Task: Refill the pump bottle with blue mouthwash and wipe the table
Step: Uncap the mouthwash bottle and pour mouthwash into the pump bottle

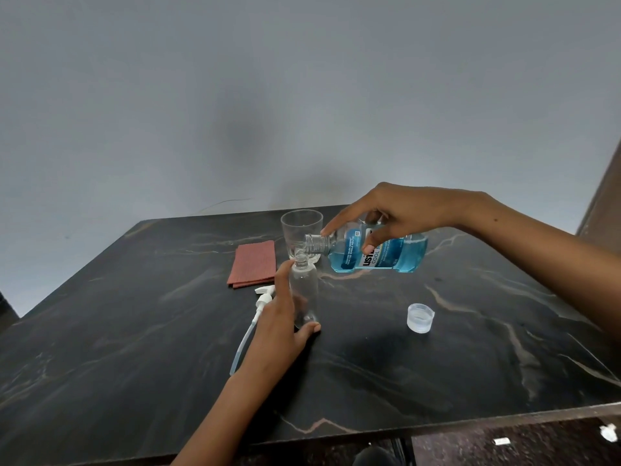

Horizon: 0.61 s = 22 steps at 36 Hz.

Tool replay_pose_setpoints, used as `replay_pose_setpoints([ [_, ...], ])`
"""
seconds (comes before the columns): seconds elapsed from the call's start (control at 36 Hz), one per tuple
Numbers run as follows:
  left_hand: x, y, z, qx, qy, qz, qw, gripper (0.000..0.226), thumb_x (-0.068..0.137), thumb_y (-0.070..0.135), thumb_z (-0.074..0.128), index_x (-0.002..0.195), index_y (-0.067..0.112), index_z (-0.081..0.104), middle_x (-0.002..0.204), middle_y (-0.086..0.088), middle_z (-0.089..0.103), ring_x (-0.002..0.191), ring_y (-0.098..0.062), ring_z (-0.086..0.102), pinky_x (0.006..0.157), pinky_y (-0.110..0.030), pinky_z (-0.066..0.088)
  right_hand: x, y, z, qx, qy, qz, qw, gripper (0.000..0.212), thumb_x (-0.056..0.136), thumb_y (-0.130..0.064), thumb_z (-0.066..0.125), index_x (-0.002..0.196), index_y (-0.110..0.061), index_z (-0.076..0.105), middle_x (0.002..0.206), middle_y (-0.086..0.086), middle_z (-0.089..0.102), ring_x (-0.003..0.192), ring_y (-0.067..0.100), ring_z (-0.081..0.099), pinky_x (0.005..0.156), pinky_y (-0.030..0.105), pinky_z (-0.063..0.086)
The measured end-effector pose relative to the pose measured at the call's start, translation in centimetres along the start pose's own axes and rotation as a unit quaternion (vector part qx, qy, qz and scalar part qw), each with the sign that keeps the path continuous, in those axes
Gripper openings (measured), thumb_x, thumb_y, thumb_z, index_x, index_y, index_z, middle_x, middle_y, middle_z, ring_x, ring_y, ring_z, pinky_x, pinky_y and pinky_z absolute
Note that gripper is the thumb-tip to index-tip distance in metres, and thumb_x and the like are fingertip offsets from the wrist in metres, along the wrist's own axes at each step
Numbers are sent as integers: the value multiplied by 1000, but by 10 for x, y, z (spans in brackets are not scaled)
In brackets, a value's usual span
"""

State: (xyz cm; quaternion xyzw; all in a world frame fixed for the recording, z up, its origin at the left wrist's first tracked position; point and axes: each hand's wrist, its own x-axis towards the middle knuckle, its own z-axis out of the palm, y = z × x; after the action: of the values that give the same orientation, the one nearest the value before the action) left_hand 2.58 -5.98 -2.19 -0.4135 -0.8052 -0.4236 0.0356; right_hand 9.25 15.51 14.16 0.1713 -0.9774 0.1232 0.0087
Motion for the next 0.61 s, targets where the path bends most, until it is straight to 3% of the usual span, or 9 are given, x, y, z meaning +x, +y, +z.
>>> replay_pose_setpoints([
  [0.11, 0, 1, -1, 3, -3, -3, 1000, 97, 77, 15, 74, 141, 27, 2, 108, -2, 62, 89, -8, 59, 84, -20, 48, 2, -1, -2, -1, -3, -2, 1000, 54, 83, -6, 67, 132, -22, 53, 122, -20, 52, 93, -32, 46, 78, -3, 42],
  [0.25, 0, 3, -2, 4, -5, -5, 1000, 97, 77, 14, 74, 142, 25, 3, 105, -3, 63, 89, -9, 61, 87, -24, 50, 4, -1, -4, -7, -6, -9, 1000, 53, 83, -6, 67, 132, -22, 53, 131, -6, 58, 106, -16, 46, 83, 4, 44],
  [0.47, -2, 8, -5, 1, -3, -13, 1000, 97, 77, 14, 74, 143, 24, 3, 104, -7, 64, 90, -15, 64, 81, -20, 49, 6, -1, -7, -5, -10, -21, 1000, 54, 81, -5, 69, 131, -21, 55, 129, -4, 60, 99, -23, 48, 79, -2, 42],
  [0.61, -2, 10, -6, 6, -5, -11, 1000, 96, 78, 14, 73, 143, 23, 4, 109, -9, 64, 93, -16, 63, 86, -25, 50, 7, -3, -9, -15, -17, -20, 1000, 55, 81, -5, 69, 132, -21, 54, 129, -3, 61, 105, -10, 51, 79, 1, 44],
])
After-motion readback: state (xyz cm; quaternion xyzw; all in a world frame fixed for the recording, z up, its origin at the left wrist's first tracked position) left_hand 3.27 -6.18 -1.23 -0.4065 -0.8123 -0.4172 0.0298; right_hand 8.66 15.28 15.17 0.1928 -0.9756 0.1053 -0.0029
